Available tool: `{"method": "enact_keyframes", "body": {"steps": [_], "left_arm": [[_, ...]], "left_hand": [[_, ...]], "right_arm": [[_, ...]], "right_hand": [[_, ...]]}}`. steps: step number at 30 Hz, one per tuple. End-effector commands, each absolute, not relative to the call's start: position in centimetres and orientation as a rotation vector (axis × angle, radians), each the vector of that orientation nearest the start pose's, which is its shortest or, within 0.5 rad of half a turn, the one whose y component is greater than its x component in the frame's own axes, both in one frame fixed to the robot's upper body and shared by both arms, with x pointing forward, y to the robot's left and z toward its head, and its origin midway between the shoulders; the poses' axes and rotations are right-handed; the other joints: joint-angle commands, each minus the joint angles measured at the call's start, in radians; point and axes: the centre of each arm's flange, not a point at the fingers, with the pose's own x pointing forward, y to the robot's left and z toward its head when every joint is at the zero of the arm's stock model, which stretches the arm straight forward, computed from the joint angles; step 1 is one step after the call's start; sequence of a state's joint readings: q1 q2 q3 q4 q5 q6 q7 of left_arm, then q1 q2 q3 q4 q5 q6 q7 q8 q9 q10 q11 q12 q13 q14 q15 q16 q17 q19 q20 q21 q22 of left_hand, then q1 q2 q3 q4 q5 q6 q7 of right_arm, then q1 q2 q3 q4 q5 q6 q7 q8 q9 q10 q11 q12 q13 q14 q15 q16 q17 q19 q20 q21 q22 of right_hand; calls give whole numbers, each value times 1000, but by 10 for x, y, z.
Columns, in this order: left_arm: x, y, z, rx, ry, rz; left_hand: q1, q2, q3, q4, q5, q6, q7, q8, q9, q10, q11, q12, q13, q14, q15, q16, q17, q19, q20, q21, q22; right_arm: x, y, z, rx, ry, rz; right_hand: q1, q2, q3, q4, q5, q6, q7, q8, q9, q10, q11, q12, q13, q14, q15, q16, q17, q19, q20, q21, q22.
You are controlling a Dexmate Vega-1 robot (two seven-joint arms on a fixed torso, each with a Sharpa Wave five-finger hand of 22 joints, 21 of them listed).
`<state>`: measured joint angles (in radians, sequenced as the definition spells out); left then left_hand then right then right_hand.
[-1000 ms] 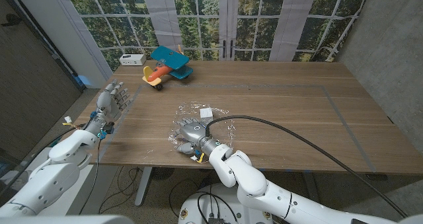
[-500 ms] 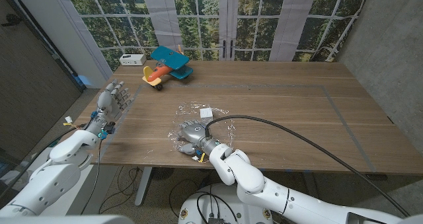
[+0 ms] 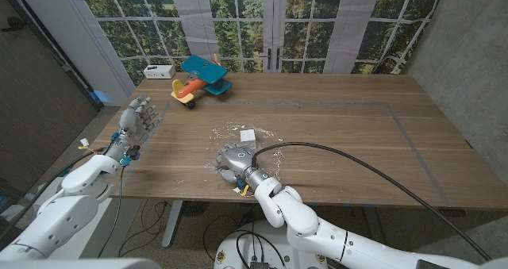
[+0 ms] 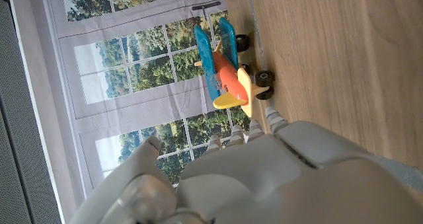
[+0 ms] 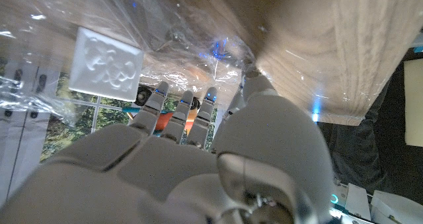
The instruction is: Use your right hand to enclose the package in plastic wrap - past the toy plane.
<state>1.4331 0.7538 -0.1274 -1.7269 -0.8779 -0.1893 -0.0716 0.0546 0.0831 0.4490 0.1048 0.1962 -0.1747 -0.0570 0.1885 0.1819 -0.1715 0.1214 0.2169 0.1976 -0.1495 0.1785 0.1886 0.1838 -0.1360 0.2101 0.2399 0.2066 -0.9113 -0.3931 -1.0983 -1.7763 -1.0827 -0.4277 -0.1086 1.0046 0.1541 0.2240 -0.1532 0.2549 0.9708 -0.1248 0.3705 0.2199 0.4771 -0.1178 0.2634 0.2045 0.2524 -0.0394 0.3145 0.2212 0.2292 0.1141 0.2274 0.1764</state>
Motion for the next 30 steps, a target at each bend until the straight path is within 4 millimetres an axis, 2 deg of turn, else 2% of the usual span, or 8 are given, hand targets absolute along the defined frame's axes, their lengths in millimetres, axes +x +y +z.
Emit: {"method": "enact_keyframes", "body": {"steps": [1,5,17,30], "left_arm": [[517,437,-73,-101,-527,-98],[517,436,-75,-104,-526,-103],[523,429,-73,-108,-536,-118],[531,424,-71,-111,-534,-131]], "left_hand": [[-7,-2,-1,4,3,-69,-3,1,3,-26,3,-5,2,-7,3,0,2,-6,3,0,5],[-7,-2,-1,4,3,-69,-3,1,3,-24,4,-5,2,-7,3,0,2,-6,3,0,5],[-7,-3,-2,5,3,-68,-2,1,3,-25,3,-5,2,-7,4,1,2,-6,3,0,5],[-6,-2,-2,5,4,-70,-2,1,3,-24,3,-4,2,-5,4,1,1,-5,3,1,5]], "right_arm": [[496,40,-157,-1331,-950,60],[496,32,-155,-1252,-960,41],[495,17,-146,-1168,-994,-101],[501,10,-131,-1088,-1028,-269]], "right_hand": [[13,4,7,4,-6,40,30,6,-1,24,-2,10,2,19,-78,12,4,18,-3,6,3],[14,5,6,6,-11,51,32,10,-2,38,-2,12,2,30,-88,18,6,25,-6,7,3],[22,8,10,5,-18,57,48,12,-3,49,1,10,3,41,-90,26,8,32,-4,6,2],[28,6,18,5,-22,61,55,15,-3,60,1,8,3,52,-93,24,5,37,-1,4,2]]}}
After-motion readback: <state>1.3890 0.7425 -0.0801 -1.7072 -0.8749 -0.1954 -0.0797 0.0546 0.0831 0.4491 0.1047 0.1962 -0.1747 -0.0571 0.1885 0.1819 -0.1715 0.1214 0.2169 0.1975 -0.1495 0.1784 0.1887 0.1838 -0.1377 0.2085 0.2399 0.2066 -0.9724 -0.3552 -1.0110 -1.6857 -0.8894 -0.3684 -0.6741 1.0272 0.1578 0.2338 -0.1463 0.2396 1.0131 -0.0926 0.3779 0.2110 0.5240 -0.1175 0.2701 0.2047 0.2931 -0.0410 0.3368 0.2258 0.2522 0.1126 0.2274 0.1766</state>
